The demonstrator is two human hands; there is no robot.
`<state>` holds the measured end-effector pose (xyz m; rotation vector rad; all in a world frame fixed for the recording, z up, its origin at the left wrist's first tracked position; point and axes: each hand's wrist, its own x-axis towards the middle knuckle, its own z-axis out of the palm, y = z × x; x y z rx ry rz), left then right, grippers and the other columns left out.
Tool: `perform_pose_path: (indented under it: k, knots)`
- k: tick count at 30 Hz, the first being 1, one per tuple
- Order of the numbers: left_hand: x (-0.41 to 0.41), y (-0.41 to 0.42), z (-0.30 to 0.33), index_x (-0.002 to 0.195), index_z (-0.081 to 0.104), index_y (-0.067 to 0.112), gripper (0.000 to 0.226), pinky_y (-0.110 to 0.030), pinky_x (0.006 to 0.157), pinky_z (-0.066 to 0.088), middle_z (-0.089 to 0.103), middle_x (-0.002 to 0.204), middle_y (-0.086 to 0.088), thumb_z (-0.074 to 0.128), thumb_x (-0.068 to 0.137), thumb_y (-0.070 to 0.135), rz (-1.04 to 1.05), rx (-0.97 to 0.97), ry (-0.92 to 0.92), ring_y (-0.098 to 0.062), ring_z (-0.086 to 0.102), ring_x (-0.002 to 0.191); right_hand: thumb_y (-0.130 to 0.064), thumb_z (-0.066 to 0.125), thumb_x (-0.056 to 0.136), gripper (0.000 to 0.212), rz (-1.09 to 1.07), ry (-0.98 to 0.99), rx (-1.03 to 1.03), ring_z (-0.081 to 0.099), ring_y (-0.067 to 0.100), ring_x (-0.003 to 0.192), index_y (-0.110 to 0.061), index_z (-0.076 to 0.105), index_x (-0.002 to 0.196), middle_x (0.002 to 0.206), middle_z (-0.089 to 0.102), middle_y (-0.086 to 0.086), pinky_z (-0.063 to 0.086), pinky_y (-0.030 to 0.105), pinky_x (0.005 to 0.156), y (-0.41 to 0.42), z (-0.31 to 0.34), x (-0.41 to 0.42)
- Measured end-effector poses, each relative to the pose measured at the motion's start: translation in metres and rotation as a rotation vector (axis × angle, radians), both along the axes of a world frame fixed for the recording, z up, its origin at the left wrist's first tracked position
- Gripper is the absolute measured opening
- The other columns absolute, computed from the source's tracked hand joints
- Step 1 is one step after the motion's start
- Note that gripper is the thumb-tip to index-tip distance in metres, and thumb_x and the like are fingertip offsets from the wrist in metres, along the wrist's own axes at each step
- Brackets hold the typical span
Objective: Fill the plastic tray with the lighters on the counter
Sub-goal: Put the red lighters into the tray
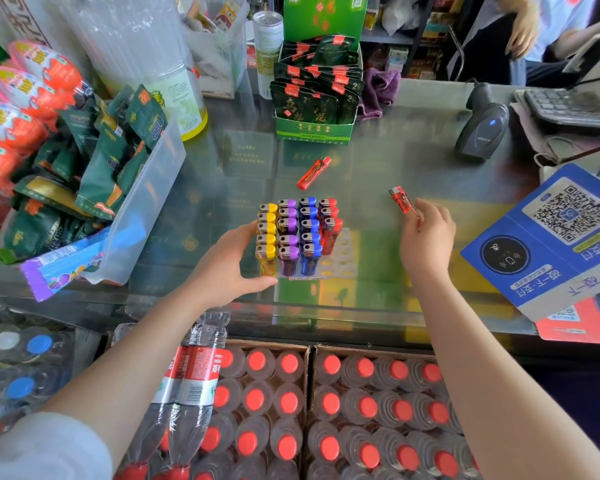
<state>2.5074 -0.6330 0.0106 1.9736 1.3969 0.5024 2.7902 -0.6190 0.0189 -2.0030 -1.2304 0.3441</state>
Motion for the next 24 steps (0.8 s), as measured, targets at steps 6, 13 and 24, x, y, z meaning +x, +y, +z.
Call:
perform_pose_path:
  k: [6,13,24]
  knots:
    - [-0.001,0.000,-0.002,0.127,0.042,0.033,0.066,-0.047,0.102,0.037,0.049,0.133,0.009,0.074,0.069,0.039,0.017,-0.006,0.015,-0.014,0.042,0.123,-0.021,0.045,0.091,0.025,0.018,-0.068,-0.136,0.044,0.032,0.105,-0.014,0.058,0.111,0.115,0.057,0.012,0.039,0.036,0.080,0.010,-0.004,0.001]
    - [0.000,0.001,-0.001,0.124,0.042,0.036,0.064,-0.049,0.100,0.039,0.050,0.131,0.010,0.073,0.068,0.041,0.007,-0.005,0.000,-0.014,0.044,0.122,-0.018,0.053,0.088,0.021,0.330,-0.319,-0.216,0.055,0.036,0.090,-0.008,0.060,0.105,0.099,0.058,0.016,0.037,0.031,0.061,0.000,0.007,-0.019]
    - [0.001,0.000,0.001,0.126,0.043,0.032,0.064,-0.046,0.101,0.038,0.050,0.132,0.009,0.074,0.070,0.037,-0.005,0.036,0.000,-0.015,0.043,0.123,-0.005,0.064,0.079,0.010,0.365,0.274,0.013,0.059,0.009,0.066,-0.010,0.064,0.087,0.081,0.070,0.005,0.047,0.024,0.068,-0.047,0.023,-0.029]
